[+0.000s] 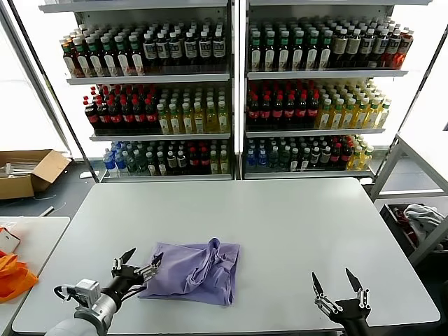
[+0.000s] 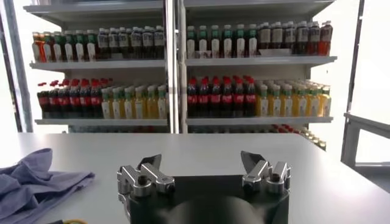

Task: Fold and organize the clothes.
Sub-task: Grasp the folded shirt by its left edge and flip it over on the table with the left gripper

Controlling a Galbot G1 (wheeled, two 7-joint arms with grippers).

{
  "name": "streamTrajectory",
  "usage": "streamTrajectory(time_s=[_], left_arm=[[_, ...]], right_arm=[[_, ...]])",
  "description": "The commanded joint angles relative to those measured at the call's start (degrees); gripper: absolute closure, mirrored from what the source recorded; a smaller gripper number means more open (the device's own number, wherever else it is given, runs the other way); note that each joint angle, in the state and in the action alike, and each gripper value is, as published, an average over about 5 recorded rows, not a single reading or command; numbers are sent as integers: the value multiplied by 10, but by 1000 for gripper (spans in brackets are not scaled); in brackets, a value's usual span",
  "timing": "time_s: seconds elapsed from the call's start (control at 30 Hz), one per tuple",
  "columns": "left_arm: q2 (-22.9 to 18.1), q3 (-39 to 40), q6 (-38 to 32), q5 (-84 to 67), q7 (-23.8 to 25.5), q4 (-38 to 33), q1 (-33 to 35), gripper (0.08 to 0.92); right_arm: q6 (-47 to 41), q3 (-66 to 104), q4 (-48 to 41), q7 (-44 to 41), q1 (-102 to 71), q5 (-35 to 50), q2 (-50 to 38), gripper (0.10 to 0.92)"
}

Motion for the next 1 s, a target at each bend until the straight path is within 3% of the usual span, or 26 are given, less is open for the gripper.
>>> streamTrajectory(time_s=[0.03, 0.5, 1.0], left_arm=[[-14, -21, 20, -22, 6, 29, 1, 177], [-53, 26, 20, 9, 15, 63, -17, 192], [-81, 36, 5, 13, 27, 62, -6, 597]], right_arm=[[-1, 2, 5, 0, -1, 0, -1, 203], [-3, -1, 4, -1, 2, -5, 3, 203], [-3, 0, 1, -1, 5, -4, 0, 203]])
